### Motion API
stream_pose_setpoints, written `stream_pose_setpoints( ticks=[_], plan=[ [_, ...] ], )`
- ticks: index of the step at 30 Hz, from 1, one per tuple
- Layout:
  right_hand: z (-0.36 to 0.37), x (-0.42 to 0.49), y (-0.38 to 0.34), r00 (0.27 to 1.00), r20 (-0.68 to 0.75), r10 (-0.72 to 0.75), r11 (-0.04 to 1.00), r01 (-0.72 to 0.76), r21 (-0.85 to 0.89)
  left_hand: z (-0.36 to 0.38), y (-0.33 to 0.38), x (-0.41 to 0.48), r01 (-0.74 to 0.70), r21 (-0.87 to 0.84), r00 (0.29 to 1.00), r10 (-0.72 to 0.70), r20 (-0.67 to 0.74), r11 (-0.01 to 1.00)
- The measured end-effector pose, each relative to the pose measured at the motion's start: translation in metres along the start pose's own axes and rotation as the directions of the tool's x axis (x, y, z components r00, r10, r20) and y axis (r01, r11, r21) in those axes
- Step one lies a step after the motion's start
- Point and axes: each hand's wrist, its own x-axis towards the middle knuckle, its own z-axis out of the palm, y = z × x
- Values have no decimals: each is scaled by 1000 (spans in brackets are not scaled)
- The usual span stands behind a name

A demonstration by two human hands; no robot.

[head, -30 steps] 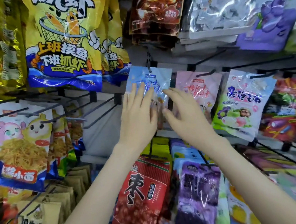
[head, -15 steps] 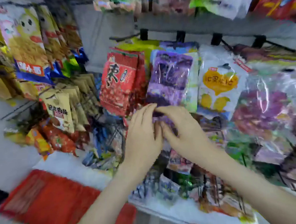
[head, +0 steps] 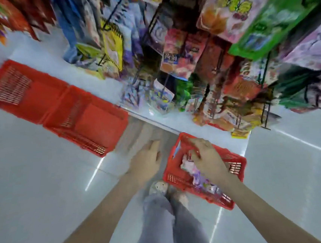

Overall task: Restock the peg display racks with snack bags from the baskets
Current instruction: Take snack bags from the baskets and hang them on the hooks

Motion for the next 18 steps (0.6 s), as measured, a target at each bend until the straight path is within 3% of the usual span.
stream_pose_setpoints(
  ticks=[5,7,10,13,18],
  plan=[
    [91,-10,155,965,169,200,964,-163,-211,143,-50,47,-101,158,992,87,94,982],
    [128,-13,221,928,242,281,948,-229,-223,214,-68,68,-126,185,971,83,223,975],
    [184,-21,320,865,310,393,909,-315,-274,326,-97,100,-247,215,898,140,417,945],
    [236,-32,408,809,334,484,870,-403,-283,428,-120,139,-416,252,817,238,525,874],
    [310,-10,510,816,405,413,880,-244,-407,550,-159,218,-648,408,722,347,599,643]
  ],
)
